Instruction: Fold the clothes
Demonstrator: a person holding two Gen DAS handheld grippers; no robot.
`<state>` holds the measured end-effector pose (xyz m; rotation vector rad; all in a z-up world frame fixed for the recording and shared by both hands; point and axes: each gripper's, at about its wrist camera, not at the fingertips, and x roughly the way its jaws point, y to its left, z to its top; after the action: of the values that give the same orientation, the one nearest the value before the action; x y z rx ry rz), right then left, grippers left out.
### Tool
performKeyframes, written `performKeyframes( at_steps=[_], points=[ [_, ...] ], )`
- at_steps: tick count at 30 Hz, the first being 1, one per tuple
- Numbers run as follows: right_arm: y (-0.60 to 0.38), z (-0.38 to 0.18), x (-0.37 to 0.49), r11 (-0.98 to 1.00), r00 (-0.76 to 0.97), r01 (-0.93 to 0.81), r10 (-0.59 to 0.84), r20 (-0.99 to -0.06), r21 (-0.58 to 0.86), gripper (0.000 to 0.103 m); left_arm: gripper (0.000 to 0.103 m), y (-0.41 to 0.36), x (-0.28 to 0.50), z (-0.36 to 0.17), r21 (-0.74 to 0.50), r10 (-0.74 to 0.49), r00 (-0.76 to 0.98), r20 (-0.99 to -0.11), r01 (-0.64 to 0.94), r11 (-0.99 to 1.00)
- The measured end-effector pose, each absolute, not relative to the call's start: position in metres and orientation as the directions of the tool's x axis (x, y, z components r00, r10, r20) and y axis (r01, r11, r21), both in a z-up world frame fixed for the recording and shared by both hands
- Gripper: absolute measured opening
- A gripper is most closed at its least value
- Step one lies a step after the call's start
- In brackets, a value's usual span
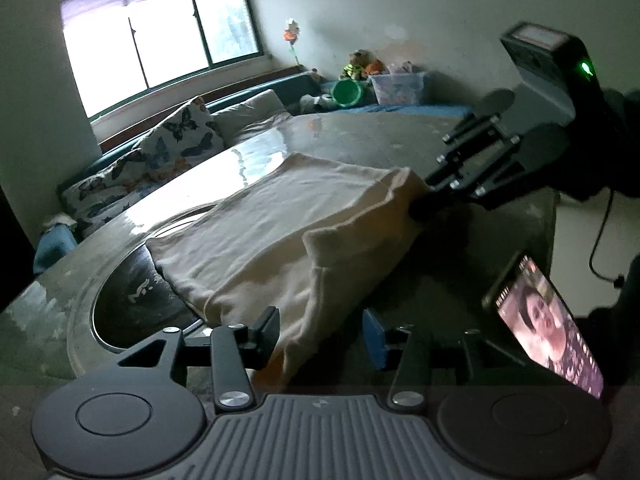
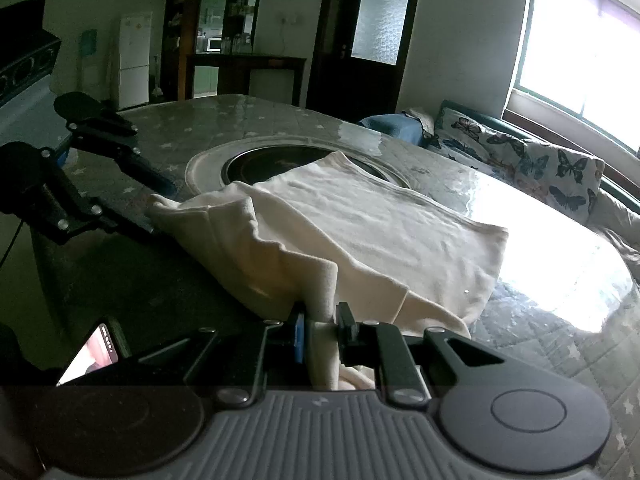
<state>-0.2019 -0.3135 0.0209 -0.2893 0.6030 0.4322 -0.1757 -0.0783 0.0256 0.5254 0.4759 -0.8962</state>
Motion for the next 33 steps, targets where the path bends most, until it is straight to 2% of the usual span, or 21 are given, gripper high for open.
performKeyframes(
  at_steps=[11,17,19,20,22,24,27,33],
  points=[
    [-0.313,0.021,-0.203,0.873,0.739,-0.468,0.303,-0.601,-0.135,0.017,0.05,-0.095,-0.178,0.007,0.328,-0.566,0.552,-0.613,0.829,0.453],
    [-0.31,0.02,-0.208,0.858,0.734,-0.491,0.317,-0.6,-0.148,0.017,0.049,-0.096,-0.169,0.004,0.323,-0.567,0.559,-0.605,0.823,0.467],
    [-0.308,0.018,-0.209,0.85,0.73,-0.503,0.324,-0.602,-0.153,0.02,0.034,-0.096,-0.165,0.004,0.313,-0.564,0.558,-0.608,0.822,0.476],
    [-0.307,0.017,-0.209,0.849,0.729,-0.505,0.323,-0.604,-0.155,0.02,0.032,-0.096,-0.164,0.003,0.307,-0.563,0.558,-0.61,0.821,0.481],
    [-0.307,0.015,-0.208,0.85,0.727,-0.505,0.325,-0.605,-0.151,0.02,0.019,-0.096,-0.162,0.003,0.298,-0.563,0.56,-0.608,0.818,0.492],
    [-0.307,0.014,-0.209,0.851,0.726,-0.507,0.334,-0.602,-0.14,0.017,0.012,-0.094,-0.164,0.004,0.288,-0.568,0.561,-0.602,0.816,0.501],
    [-0.307,0.016,-0.215,0.849,0.726,-0.512,0.349,-0.592,-0.128,0.011,0.008,-0.091,-0.167,0.007,0.272,-0.576,0.563,-0.593,0.813,0.514],
    [-0.308,0.031,-0.236,0.838,0.724,-0.534,0.383,-0.574,-0.114,0.01,0.007,-0.079,-0.177,0.021,0.203,-0.609,0.541,-0.58,0.82,0.535]
  ],
)
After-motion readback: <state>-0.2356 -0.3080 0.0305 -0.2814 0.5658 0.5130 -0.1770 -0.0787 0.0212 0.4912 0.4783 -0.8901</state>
